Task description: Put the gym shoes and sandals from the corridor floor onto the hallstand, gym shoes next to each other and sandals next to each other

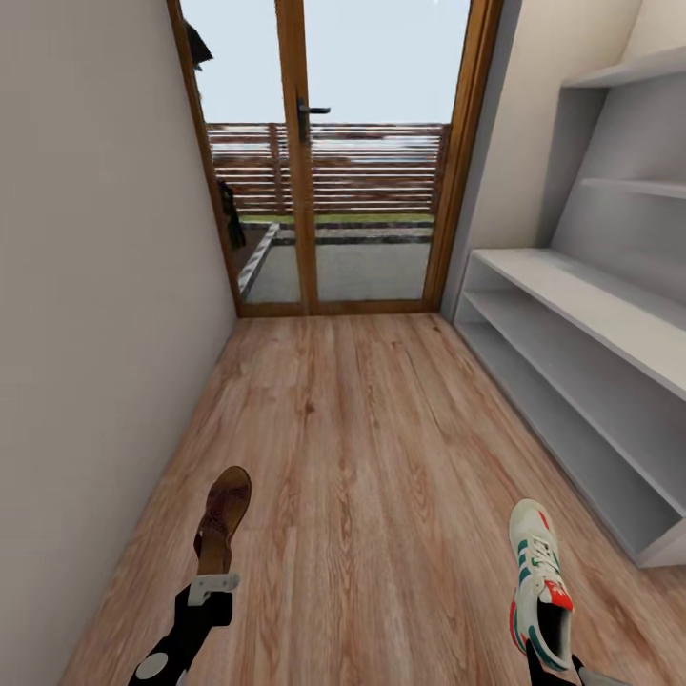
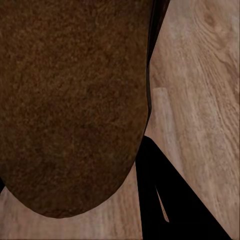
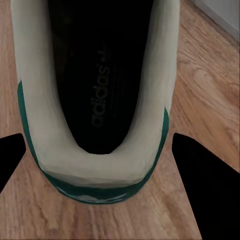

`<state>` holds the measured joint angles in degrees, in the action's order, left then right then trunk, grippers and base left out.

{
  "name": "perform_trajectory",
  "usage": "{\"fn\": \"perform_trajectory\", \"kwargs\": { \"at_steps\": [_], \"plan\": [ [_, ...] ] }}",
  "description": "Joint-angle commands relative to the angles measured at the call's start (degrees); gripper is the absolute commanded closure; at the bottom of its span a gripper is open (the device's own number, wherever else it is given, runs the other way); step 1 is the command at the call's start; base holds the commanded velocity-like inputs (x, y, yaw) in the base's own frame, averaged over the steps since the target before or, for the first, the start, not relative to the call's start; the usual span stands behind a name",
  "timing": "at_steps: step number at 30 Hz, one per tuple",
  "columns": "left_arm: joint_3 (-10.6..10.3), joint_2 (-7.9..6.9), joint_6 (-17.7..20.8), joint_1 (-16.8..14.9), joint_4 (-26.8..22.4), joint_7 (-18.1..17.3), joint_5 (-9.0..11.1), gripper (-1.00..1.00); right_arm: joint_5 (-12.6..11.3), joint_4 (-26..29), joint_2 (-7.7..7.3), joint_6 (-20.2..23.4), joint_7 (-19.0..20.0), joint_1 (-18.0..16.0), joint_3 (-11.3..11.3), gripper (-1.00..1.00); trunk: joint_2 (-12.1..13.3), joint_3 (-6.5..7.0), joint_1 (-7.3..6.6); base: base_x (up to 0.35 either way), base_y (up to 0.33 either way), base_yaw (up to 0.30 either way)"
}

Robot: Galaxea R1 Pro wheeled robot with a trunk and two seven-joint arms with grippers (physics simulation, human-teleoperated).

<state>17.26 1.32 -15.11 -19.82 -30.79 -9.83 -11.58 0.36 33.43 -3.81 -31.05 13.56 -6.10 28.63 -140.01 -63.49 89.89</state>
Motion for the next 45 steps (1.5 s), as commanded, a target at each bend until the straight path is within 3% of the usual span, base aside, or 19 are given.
{"fn": "perform_trajectory", "kwargs": {
  "at_steps": [1, 45],
  "plan": [
    [0.50, 0.07, -0.18, -0.04, -0.03, -0.36, -0.72, 1.00, -0.01, -0.06, 0.03, -0.15, 0.50, -0.06, 0.32, 1.00, -0.02, -0.04, 0.02, 0.335, 0.000, 0.000],
    [0.50, 0.17, -0.18, -0.04, 0.66, -0.45, -0.65, 1.00, -0.01, -0.11, 0.03, -0.15, 0.50, -0.06, 0.29, 1.00, -0.02, -0.35, 0.02, 0.335, 0.000, 0.000]
  ]
}}
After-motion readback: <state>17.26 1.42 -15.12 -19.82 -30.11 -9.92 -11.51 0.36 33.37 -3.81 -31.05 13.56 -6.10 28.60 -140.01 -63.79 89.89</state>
